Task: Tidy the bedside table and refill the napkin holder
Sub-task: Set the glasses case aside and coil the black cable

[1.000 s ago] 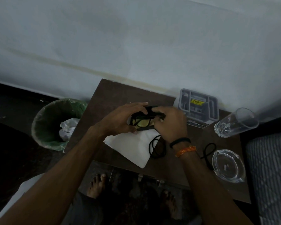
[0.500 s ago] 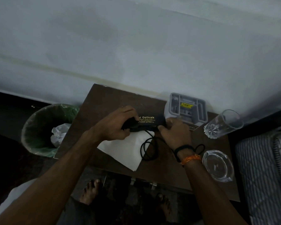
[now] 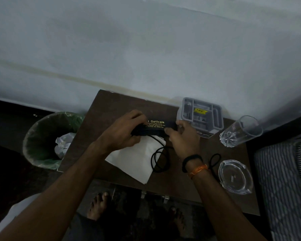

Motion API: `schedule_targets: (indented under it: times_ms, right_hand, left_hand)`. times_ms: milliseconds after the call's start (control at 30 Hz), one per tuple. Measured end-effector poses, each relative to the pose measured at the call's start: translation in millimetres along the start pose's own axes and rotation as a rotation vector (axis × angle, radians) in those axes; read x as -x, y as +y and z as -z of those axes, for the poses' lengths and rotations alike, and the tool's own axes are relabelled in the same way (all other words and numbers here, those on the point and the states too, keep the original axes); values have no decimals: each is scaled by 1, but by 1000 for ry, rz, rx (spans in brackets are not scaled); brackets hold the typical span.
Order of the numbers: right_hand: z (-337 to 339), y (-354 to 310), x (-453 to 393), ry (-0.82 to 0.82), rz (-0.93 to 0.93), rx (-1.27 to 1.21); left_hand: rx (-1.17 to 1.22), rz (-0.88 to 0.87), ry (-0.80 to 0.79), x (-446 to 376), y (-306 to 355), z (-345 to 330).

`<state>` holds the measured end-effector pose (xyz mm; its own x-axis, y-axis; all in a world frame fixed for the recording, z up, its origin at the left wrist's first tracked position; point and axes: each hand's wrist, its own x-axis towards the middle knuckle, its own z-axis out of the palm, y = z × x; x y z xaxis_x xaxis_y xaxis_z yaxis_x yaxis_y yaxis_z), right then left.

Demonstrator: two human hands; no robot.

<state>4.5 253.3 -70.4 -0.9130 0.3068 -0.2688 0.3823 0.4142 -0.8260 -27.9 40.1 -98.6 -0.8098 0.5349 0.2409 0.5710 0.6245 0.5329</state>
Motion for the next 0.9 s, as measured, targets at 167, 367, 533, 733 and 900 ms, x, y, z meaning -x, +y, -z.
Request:
schedule_targets:
  times_ms: [167,367,533,733,900]
  right_hand:
    - [-3,-14,1,-103,-245,-547]
    - [-3,-29,3,-249,-386,-842]
    - [-6,-29,1,-225,-347,-895]
    - [-8,-29,-1,-264,-353,-878]
    - [-12,-32,-1,-260,-366,-839]
  left_hand:
    - [218,25,80,2,1,12]
    - [527,222,170,4,1,14]
    - [1074,642,180,-2,11,20]
    - [1336,790,149,-3,14,28]
    - [1342,868,181,-2,12,29]
